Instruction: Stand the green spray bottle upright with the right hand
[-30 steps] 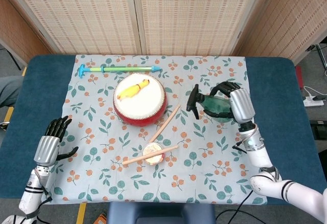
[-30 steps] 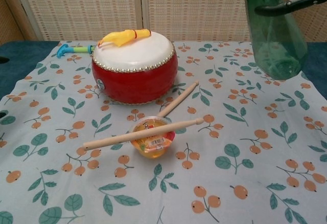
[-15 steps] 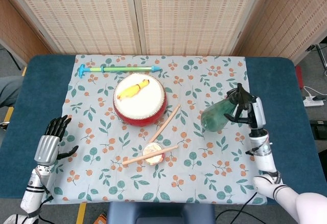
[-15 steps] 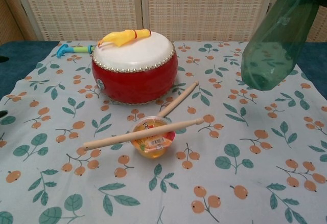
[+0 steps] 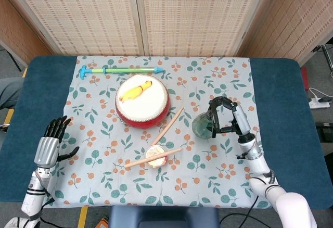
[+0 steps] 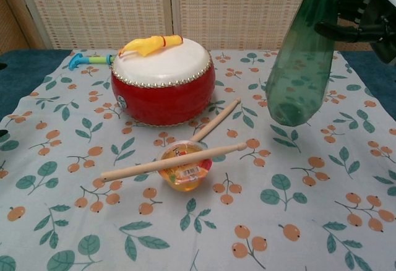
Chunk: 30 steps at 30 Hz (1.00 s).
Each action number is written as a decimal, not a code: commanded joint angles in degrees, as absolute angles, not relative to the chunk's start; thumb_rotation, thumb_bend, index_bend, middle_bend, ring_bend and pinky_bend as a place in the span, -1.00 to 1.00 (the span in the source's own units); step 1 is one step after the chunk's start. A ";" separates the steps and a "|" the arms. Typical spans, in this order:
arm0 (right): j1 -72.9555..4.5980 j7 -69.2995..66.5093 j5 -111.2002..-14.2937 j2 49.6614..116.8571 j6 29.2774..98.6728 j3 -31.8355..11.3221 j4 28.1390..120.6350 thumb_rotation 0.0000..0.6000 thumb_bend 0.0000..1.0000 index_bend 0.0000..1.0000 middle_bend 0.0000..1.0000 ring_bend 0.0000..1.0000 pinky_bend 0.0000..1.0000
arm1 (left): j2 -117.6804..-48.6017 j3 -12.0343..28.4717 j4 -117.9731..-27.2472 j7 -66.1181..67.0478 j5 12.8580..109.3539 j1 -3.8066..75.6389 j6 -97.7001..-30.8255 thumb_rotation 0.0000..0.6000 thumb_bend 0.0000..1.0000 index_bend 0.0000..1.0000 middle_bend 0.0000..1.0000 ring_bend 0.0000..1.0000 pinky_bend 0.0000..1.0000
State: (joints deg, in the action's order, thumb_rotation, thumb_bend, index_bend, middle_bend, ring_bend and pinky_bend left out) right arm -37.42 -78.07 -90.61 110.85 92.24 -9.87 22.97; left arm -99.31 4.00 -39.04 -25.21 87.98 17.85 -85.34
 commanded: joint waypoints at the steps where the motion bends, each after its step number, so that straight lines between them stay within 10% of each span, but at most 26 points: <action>1: -38.32 -78.85 -90.29 111.14 91.81 -10.02 22.50 1.00 -1.00 0.33 0.08 -0.30 -0.25 | -99.82 4.05 -38.29 -25.65 87.78 18.10 -84.79 1.00 -0.62 -0.96 -1.00 -1.00 -0.96; 30: -40.70 -86.88 -89.08 115.30 82.42 -6.83 11.90 1.00 -1.00 0.33 0.08 -0.30 -0.25 | -104.45 5.06 -31.10 -29.71 86.08 19.22 -83.01 1.00 -0.62 -0.97 -1.00 -1.00 -0.95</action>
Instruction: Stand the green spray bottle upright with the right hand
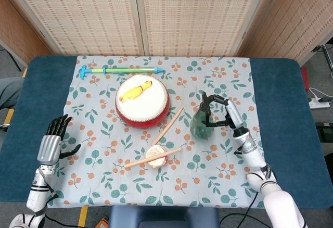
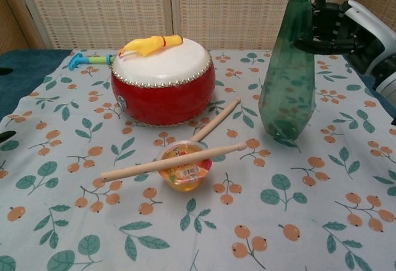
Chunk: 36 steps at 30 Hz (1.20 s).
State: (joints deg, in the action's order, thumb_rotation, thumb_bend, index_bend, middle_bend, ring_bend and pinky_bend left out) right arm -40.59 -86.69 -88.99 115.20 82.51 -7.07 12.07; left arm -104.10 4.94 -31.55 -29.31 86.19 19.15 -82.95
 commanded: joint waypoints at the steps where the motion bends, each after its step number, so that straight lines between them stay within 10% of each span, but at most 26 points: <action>1: -40.75 -86.98 -89.11 115.35 82.34 -6.72 11.80 1.00 -1.00 0.33 0.08 -0.30 -0.25 | -104.63 5.11 -30.82 -29.92 86.05 19.25 -83.09 1.00 -0.62 -0.97 -1.00 -1.00 -0.95; 36: -40.97 -85.87 -89.44 116.68 79.56 -3.75 9.35 1.00 -1.00 0.28 0.08 -0.33 -0.25 | -110.26 6.25 -20.86 -37.52 85.22 20.06 -86.68 1.00 -0.63 -0.99 -1.00 -1.00 -0.95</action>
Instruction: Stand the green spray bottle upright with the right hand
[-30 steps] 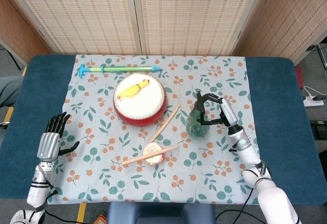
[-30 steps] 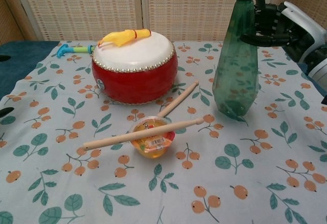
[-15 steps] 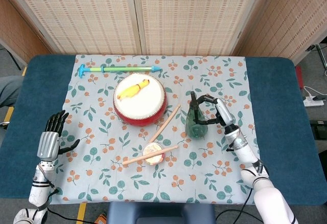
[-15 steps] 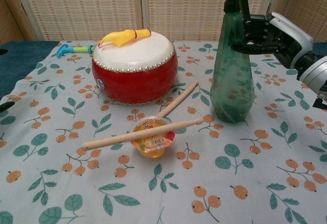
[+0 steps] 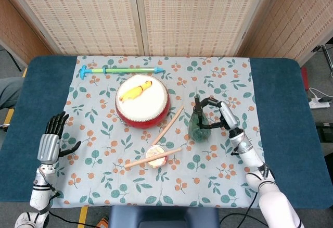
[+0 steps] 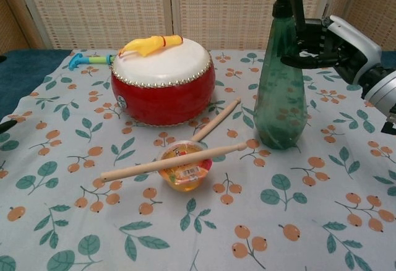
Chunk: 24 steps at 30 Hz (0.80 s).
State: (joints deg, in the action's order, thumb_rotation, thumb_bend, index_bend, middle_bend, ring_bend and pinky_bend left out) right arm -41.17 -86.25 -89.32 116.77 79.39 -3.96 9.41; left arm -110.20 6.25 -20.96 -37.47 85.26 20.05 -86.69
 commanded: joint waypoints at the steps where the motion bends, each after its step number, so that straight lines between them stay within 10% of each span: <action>1: -40.84 -85.69 -89.54 116.61 79.64 -3.59 9.35 1.00 -1.00 0.27 0.08 -0.33 -0.25 | -110.28 6.26 -20.79 -37.56 85.19 20.06 -86.69 1.00 -0.63 -0.99 -1.00 -1.00 -0.95; 24: -38.07 -82.69 -91.30 113.96 81.08 -0.78 10.54 1.00 -1.00 -0.23 -0.08 -0.64 -0.33 | -110.74 5.78 -19.59 -39.47 85.33 20.12 -87.37 1.00 -0.63 -1.00 -1.00 -1.00 -0.94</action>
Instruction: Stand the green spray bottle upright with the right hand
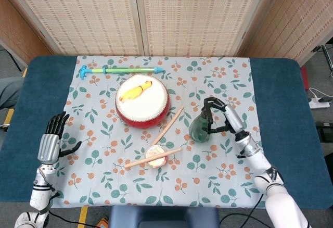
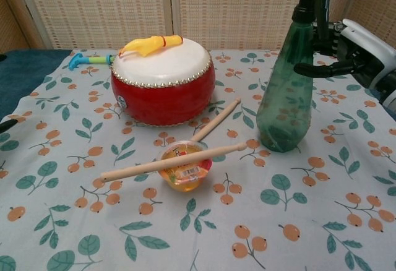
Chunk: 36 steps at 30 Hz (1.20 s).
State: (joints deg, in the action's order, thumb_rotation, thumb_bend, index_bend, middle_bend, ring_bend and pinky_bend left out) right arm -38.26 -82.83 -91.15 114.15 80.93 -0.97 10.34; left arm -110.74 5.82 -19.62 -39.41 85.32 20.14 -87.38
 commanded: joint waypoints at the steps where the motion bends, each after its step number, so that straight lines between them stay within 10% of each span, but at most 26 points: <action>1: -37.97 -82.62 -91.40 113.85 81.15 -0.65 10.66 1.00 -1.00 -0.27 -0.10 -0.66 -0.34 | -110.75 5.75 -19.57 -39.51 85.34 20.11 -87.34 1.00 -0.63 -1.00 -1.00 -1.00 -0.94; 19: -37.62 -82.18 -93.15 111.45 81.97 1.27 12.55 1.00 -1.00 -0.99 -0.45 -0.91 -0.49 | -110.87 5.42 -19.50 -39.81 85.43 20.08 -87.45 1.00 -0.63 -1.00 -1.00 -1.00 -0.94; 36: -32.75 -70.31 -99.31 98.25 83.85 8.68 19.04 1.00 -1.00 -1.00 -0.89 -1.00 -0.84 | -110.35 5.16 -19.94 -40.38 85.80 19.60 -89.46 1.00 -0.63 -1.00 -1.00 -1.00 -0.94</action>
